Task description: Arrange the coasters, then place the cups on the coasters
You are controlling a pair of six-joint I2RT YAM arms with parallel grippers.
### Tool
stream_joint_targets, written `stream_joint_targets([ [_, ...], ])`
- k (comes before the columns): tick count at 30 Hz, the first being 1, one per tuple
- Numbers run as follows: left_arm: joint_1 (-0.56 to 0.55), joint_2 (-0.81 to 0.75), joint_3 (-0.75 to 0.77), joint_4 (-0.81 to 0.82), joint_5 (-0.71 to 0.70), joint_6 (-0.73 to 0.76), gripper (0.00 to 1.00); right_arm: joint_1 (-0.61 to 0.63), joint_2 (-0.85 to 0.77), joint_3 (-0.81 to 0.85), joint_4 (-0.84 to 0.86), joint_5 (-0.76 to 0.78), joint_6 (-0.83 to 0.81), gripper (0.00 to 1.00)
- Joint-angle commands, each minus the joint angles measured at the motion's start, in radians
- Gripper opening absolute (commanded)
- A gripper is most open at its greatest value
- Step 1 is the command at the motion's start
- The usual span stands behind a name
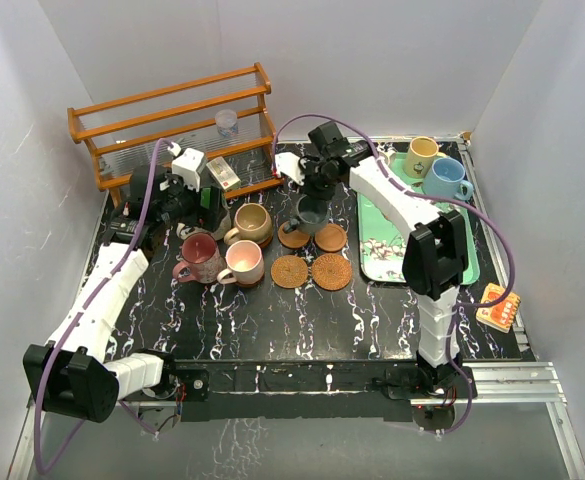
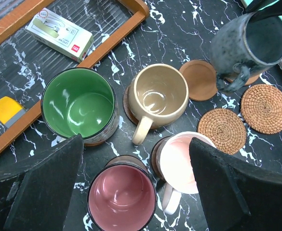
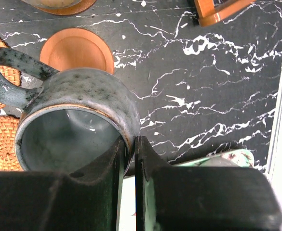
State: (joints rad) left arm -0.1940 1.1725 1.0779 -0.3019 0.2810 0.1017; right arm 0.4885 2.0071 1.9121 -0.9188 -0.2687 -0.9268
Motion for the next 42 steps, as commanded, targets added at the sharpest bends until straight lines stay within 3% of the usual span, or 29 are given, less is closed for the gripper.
stream_joint_targets([
  [1,0.015,-0.047,-0.011,0.016,0.026,-0.004,0.90,0.018,0.013,0.129,0.035,-0.040,-0.061,0.00],
  [13,0.026,-0.052,-0.018,0.015,0.027,0.009,0.90,0.043,0.152,0.278,-0.053,-0.050,-0.130,0.00],
  [42,0.038,-0.072,-0.037,0.021,0.038,0.012,0.90,0.088,0.253,0.367,-0.099,-0.065,-0.143,0.00],
])
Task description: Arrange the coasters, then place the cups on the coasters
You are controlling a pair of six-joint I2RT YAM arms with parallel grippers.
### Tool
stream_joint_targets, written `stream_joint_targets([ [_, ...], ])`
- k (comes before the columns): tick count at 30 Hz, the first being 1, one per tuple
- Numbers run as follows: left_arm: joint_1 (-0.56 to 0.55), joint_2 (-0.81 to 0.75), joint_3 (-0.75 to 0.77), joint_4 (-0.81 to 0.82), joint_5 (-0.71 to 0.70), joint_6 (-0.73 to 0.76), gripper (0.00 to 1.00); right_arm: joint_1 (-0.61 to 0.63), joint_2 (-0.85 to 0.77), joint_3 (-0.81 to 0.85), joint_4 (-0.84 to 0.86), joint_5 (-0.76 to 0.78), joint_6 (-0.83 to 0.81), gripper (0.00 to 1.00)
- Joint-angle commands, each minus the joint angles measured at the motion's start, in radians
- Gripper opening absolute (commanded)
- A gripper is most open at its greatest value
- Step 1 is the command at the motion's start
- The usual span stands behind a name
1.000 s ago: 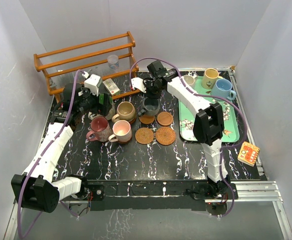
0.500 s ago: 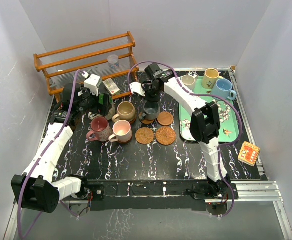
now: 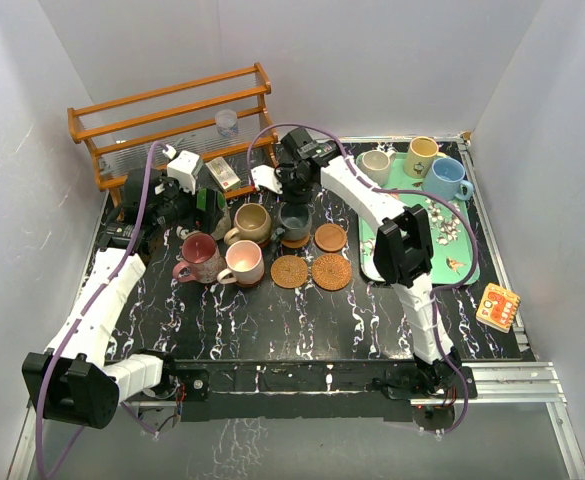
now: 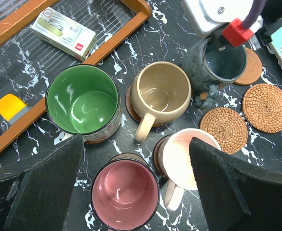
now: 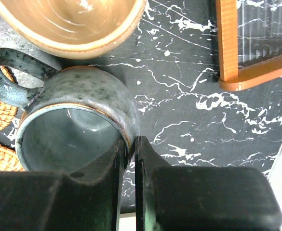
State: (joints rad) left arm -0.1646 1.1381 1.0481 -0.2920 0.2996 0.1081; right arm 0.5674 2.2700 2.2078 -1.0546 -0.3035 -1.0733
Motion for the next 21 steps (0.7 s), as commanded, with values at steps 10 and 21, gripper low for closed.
stream_joint_targets([
  [10,0.011,-0.039,-0.010,0.012,0.021,0.006,0.90,0.013,0.002,0.067,0.024,-0.020,0.006,0.00],
  [21,0.011,-0.037,-0.011,0.014,0.026,0.006,0.90,0.013,0.015,0.088,-0.026,-0.008,0.008,0.00],
])
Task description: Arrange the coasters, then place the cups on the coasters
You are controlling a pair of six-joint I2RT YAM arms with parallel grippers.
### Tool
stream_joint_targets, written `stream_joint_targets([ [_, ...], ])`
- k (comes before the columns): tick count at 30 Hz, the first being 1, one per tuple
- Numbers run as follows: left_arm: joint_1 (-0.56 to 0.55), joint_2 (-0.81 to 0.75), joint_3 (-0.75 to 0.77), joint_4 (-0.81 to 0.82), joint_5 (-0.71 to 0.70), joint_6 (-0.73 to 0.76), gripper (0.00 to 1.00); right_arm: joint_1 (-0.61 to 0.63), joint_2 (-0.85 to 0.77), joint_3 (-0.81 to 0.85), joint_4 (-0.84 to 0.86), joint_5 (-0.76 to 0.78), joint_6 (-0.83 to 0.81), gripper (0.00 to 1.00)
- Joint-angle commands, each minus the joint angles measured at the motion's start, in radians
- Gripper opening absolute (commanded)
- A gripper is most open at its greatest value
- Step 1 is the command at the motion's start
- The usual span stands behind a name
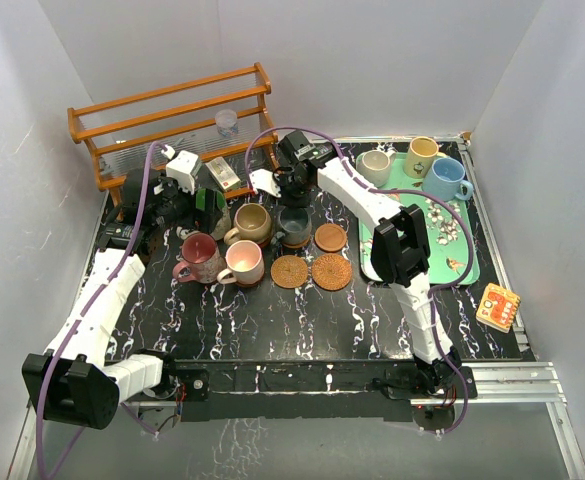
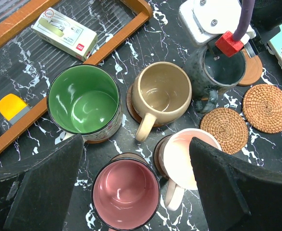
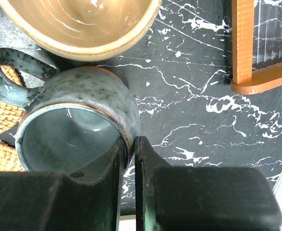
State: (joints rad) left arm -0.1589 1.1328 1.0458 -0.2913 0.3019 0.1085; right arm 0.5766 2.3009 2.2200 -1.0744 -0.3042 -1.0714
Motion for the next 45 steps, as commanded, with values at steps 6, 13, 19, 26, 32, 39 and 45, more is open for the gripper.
stream_joint_targets([
  [6,0.007,-0.031,-0.010,0.015,0.027,0.005,0.90,0.004,-0.007,0.086,-0.018,-0.006,0.016,0.00],
  [13,0.009,-0.035,-0.013,0.015,0.026,0.004,0.90,0.004,0.009,0.091,0.006,0.000,0.048,0.00],
  [19,0.012,-0.039,-0.017,0.017,0.026,0.006,0.90,0.004,0.015,0.090,0.014,-0.009,0.068,0.00],
  [26,0.012,-0.040,-0.020,0.016,0.029,0.006,0.90,0.003,0.023,0.091,0.016,-0.015,0.088,0.00],
  [32,0.015,-0.045,-0.023,0.015,0.031,0.006,0.90,0.004,0.031,0.091,0.021,-0.019,0.107,0.00],
  [39,0.018,-0.047,-0.024,0.017,0.033,0.007,0.90,0.005,0.029,0.090,0.018,-0.003,0.116,0.04],
  [45,0.018,-0.049,-0.028,0.017,0.036,0.008,0.90,0.004,0.020,0.091,0.038,0.001,0.142,0.16],
])
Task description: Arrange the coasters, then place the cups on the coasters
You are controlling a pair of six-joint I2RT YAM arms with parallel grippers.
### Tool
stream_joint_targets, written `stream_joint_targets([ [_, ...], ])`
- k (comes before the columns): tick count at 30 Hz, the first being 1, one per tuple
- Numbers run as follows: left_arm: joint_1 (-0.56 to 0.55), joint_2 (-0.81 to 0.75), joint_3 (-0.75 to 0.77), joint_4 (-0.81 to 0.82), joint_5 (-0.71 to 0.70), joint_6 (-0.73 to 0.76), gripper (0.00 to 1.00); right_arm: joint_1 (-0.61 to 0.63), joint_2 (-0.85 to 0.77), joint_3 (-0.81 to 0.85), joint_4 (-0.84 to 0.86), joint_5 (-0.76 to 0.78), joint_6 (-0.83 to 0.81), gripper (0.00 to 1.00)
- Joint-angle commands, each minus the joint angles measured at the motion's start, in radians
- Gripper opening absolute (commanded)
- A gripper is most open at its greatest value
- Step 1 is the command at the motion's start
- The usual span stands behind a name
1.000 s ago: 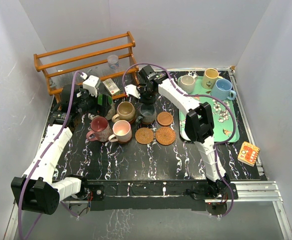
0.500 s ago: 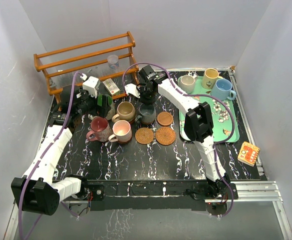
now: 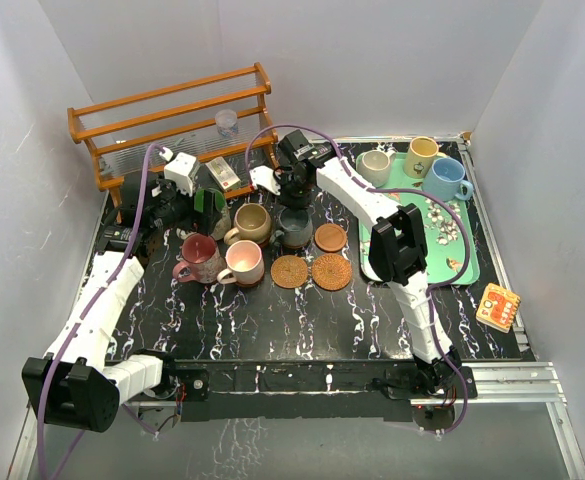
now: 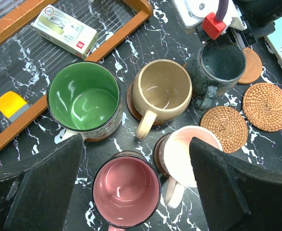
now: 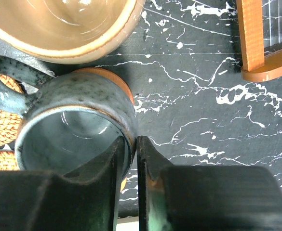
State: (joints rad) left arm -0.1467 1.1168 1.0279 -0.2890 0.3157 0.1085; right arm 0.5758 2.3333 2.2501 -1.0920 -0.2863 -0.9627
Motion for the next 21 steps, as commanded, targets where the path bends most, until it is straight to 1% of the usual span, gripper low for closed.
stream_joint_targets([
  [1,0.006,-0.034,-0.011,0.014,0.022,0.008,0.90,0.005,-0.017,0.059,0.060,-0.019,0.039,0.19],
  [7,0.007,-0.035,-0.014,0.017,0.023,0.011,0.91,0.004,-0.044,0.049,0.080,-0.016,0.066,0.30],
  [15,0.008,-0.036,-0.014,0.020,0.025,0.011,0.91,0.004,-0.115,0.046,0.104,-0.013,0.106,0.36],
  [21,0.007,-0.031,-0.018,0.031,0.040,0.011,0.91,-0.020,-0.239,-0.010,0.162,-0.050,0.160,0.40],
])
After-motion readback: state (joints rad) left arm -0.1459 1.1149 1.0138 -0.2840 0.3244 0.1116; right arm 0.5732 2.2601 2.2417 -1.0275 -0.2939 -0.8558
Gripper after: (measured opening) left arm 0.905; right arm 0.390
